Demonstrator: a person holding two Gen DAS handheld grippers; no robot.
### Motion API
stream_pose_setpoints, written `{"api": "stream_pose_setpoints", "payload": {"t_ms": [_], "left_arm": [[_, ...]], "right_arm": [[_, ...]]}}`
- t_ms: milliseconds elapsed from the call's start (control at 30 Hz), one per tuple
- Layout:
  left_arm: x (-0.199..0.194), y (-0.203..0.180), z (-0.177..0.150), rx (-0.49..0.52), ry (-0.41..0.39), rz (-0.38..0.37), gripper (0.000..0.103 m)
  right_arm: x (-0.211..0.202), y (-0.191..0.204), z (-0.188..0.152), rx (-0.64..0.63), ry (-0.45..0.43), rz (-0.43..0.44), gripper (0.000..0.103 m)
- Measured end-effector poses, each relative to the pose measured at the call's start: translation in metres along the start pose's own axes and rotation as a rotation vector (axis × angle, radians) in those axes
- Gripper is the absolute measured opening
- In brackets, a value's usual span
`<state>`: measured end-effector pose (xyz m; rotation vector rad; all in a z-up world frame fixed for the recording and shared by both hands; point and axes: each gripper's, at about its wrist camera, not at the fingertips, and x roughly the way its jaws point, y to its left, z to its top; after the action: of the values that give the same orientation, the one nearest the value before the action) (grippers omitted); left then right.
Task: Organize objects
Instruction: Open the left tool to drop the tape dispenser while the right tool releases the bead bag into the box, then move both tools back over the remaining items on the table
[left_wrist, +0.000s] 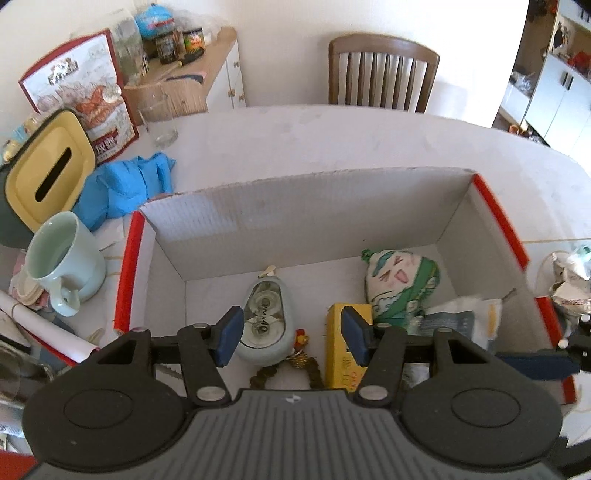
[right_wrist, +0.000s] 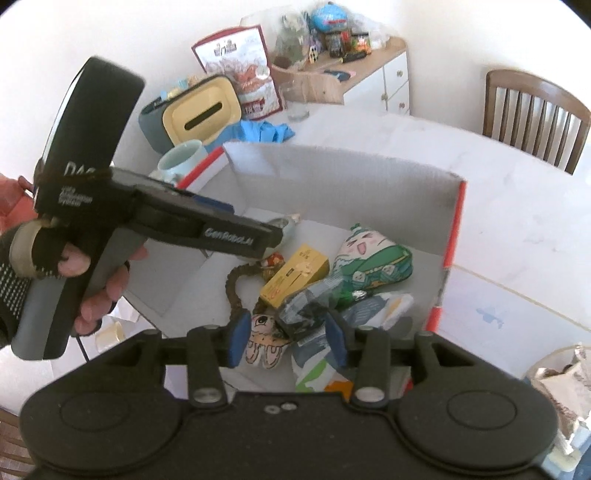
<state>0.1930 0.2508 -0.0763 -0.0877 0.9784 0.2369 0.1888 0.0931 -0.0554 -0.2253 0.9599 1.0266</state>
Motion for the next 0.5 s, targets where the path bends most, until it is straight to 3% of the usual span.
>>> {"api": "stream_pose_setpoints", "payload": {"t_ms": [100,300,500], "left_arm": [[-0.014,-0.006,-0.003,0.003,-0.033,-0.007,0.057],[-0.044,-0.021,-0.009,0.011,-0.090,-0.029,0.057],[-0.073,-0.042,-0.017,0.023,-0.143,-0.051,0.064]], "right_arm": [[-0.013,-0.004,-0.003,0.002,-0.031,-0.003,0.059],[-0.038,-0.008,-0.010,-0.001,-0.072,0.006,0.060],[-0.065,-0.013,-0.020,0.007,-0.119,0.020,0.064]]}}
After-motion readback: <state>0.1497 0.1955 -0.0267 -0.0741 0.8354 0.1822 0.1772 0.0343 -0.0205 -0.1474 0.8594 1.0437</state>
